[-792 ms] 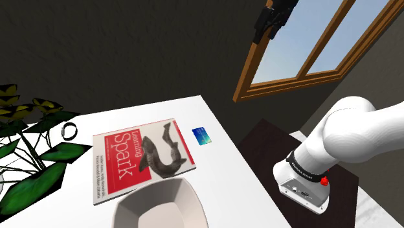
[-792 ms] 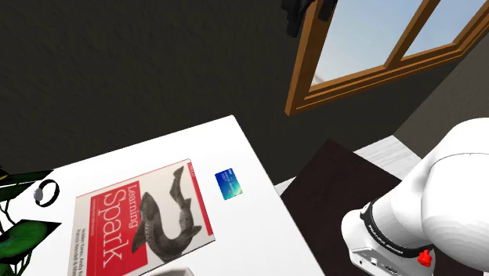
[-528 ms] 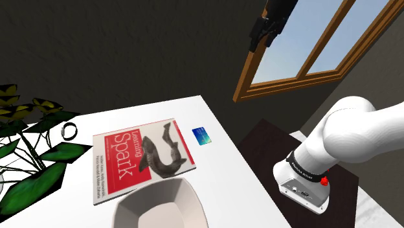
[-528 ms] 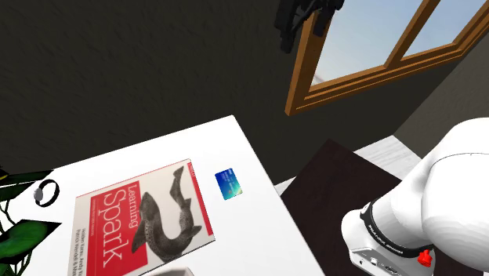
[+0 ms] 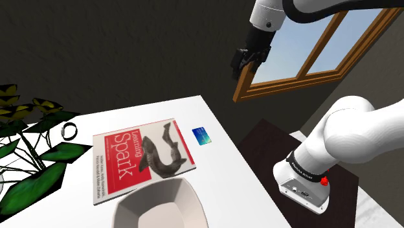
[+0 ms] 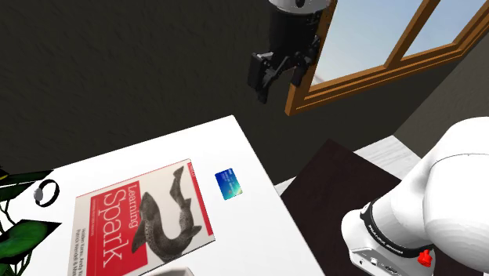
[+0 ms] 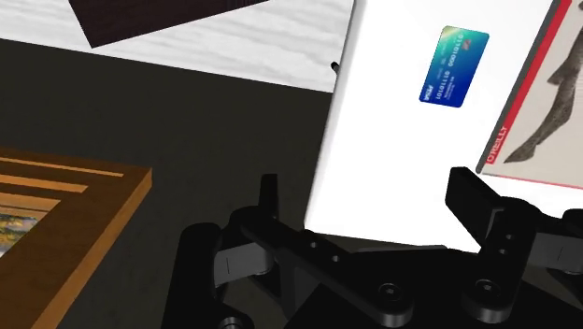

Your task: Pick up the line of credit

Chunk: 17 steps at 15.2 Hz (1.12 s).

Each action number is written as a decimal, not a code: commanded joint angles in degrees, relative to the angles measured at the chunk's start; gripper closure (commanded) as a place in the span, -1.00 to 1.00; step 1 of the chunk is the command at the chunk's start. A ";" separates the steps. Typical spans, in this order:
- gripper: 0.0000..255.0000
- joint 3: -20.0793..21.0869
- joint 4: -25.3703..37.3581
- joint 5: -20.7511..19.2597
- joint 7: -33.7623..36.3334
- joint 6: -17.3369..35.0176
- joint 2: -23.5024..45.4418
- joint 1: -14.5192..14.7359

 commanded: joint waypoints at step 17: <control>-1.00 13.95 -7.09 15.05 20.99 25.65 24.83 7.34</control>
